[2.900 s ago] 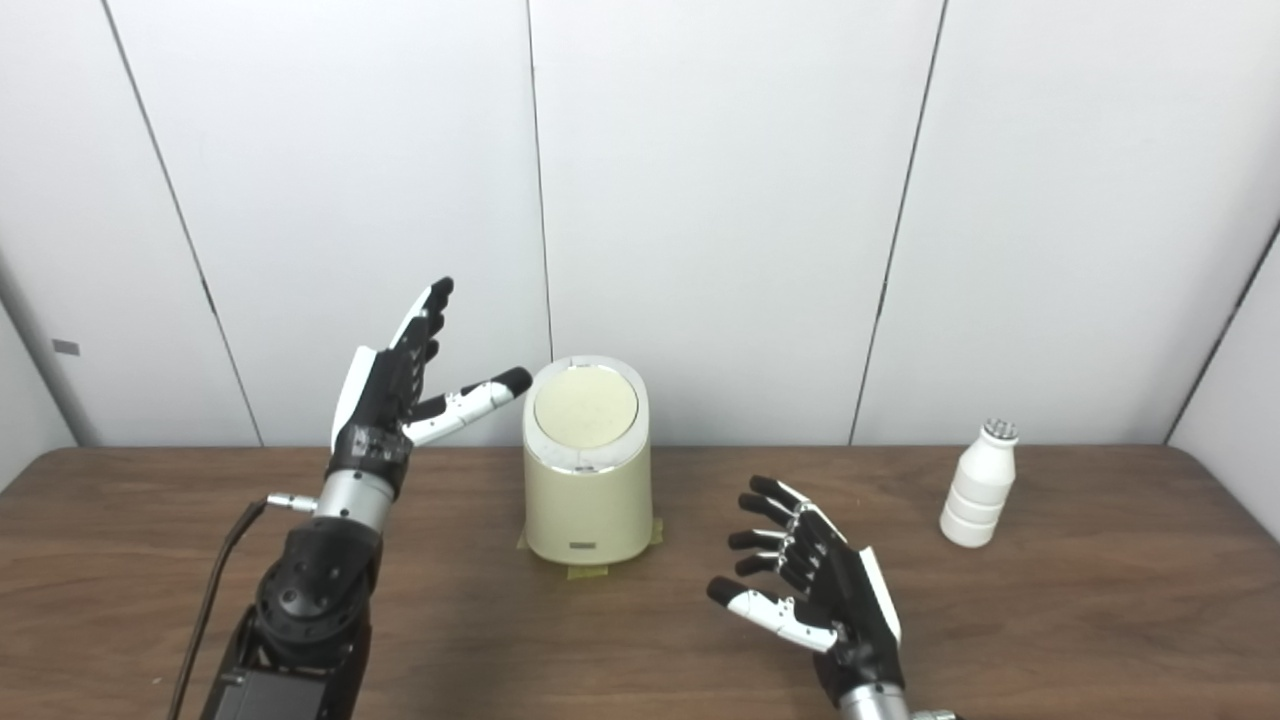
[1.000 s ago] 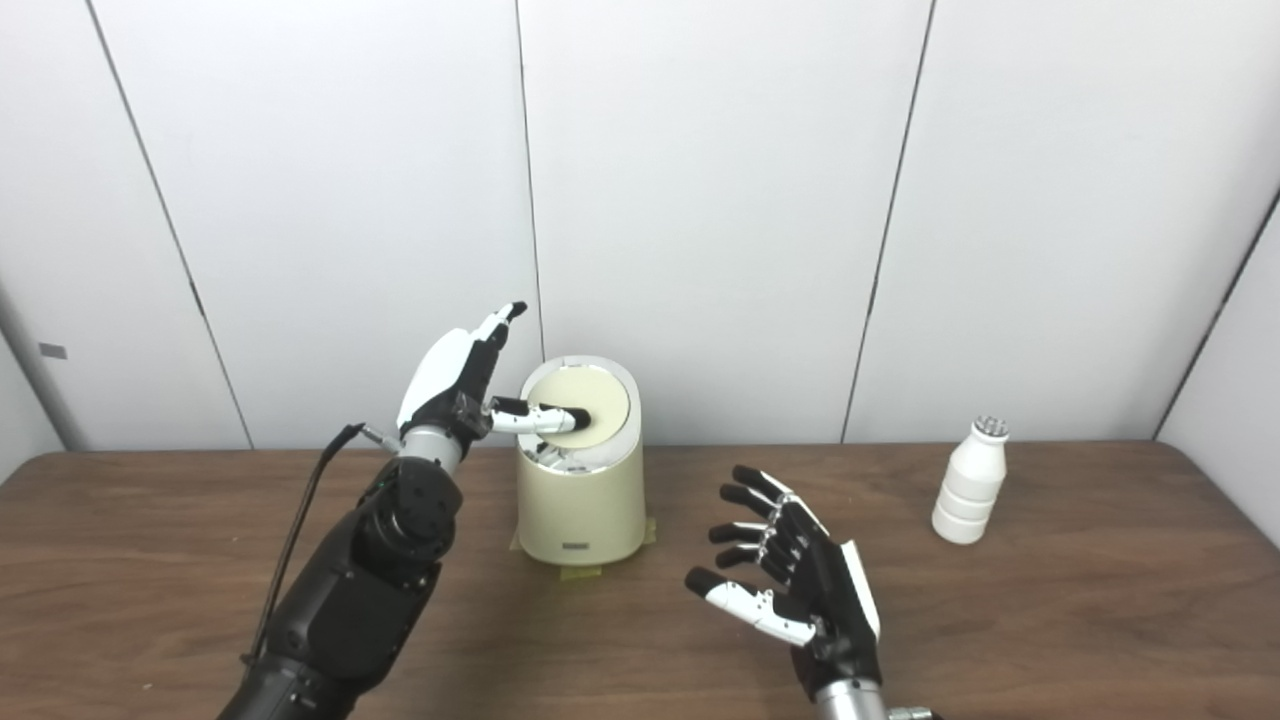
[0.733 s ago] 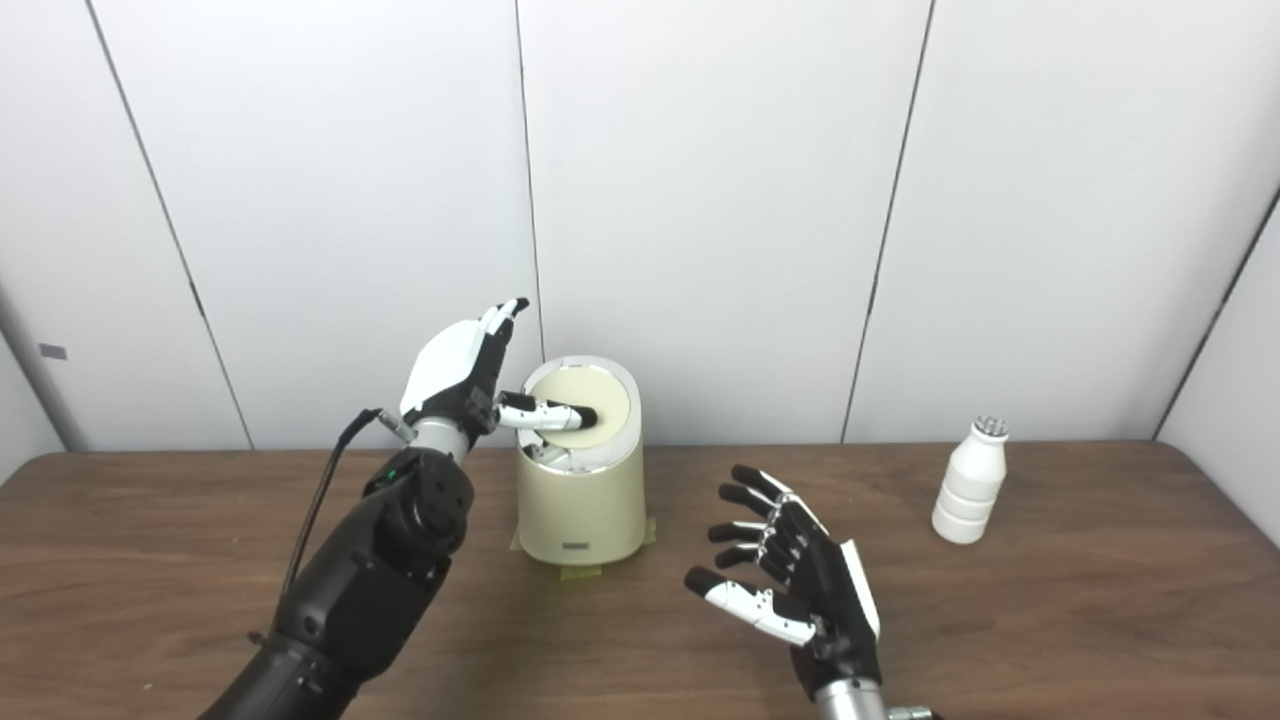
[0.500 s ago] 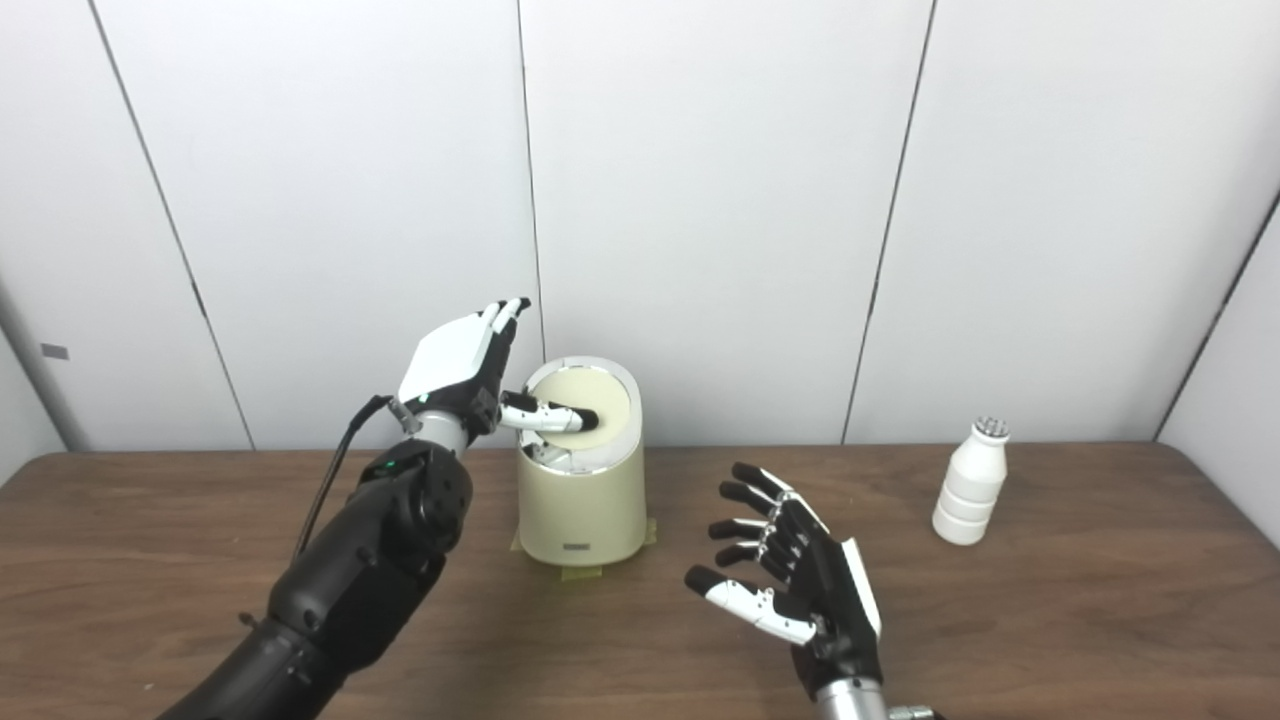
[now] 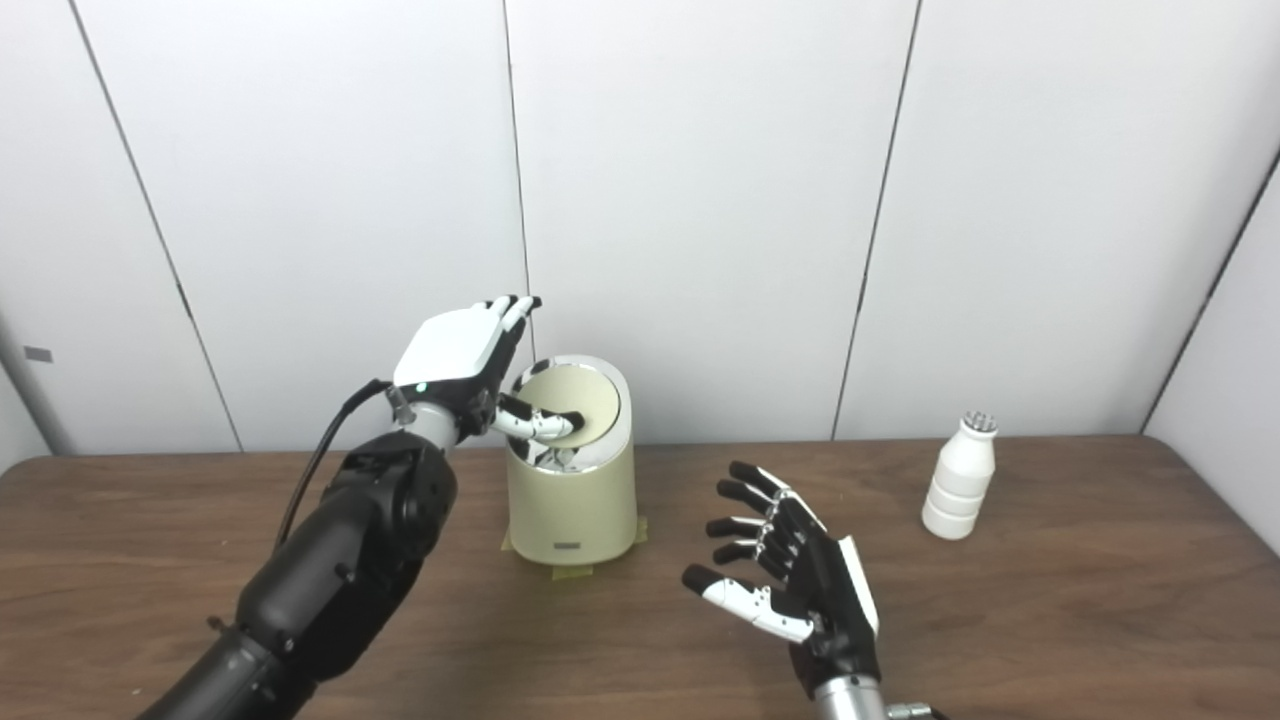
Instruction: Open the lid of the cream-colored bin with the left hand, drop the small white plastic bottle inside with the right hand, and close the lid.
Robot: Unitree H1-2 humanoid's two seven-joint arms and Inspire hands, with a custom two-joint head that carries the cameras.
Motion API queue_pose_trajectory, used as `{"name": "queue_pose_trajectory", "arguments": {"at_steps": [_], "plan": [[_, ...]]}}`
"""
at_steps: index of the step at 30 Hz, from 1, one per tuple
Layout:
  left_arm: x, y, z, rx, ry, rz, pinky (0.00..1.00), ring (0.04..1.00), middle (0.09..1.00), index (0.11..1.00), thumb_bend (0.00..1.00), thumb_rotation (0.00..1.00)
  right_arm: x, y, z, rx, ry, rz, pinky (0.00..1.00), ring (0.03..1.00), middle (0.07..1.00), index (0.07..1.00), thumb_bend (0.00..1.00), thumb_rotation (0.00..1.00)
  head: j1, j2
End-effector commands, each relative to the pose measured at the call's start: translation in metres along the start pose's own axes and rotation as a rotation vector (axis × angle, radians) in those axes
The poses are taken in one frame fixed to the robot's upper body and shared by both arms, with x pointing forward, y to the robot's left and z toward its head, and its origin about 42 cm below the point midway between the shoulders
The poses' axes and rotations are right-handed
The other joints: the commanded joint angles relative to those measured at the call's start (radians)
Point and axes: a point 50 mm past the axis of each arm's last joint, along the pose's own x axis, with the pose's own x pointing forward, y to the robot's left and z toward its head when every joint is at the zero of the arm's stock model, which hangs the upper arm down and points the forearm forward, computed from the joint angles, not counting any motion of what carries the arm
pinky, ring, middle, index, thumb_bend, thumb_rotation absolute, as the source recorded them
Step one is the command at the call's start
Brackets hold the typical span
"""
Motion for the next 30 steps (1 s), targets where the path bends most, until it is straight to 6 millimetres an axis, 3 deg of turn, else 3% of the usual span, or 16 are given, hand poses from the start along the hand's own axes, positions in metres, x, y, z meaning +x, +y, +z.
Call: {"name": "queue_pose_trajectory", "arguments": {"at_steps": [1,4,7,17,23,30], "plan": [[0.003,0.037,0.016,-0.280,-0.126,0.135,0.82,0.960,0.972,0.964,0.79,0.21,0.011,0.003,0.017,0.006,-0.083,0.011,0.50,0.621,0.767,0.785,0.81,0.22,0.001,0.001],[-0.004,0.046,0.006,-0.656,-0.143,0.162,0.79,0.920,0.931,0.927,0.75,0.25,0.011,0.003,0.017,0.006,-0.084,0.013,0.50,0.613,0.761,0.781,0.81,0.21,0.001,0.000],[-0.016,0.049,-0.009,-0.834,-0.171,0.184,0.72,0.868,0.893,0.907,0.71,0.25,0.011,0.002,0.017,0.000,-0.086,0.013,0.49,0.608,0.755,0.777,0.81,0.21,0.001,0.003],[-0.079,0.031,-0.063,-0.927,-0.133,0.192,0.60,0.734,0.785,0.819,0.72,0.20,0.010,-0.003,0.016,-0.009,-0.078,0.018,0.49,0.609,0.764,0.785,0.80,0.21,0.010,0.007],[-0.127,0.001,-0.091,-0.997,-0.086,0.175,0.59,0.728,0.777,0.805,0.72,0.19,0.010,-0.006,0.016,-0.010,-0.073,0.013,0.50,0.613,0.770,0.785,0.82,0.23,0.009,0.008],[-0.165,-0.034,-0.113,-1.001,-0.049,0.164,0.57,0.721,0.773,0.789,0.72,0.19,0.011,-0.009,0.019,-0.014,-0.079,0.012,0.51,0.628,0.769,0.786,0.82,0.22,-0.019,0.001]]}}
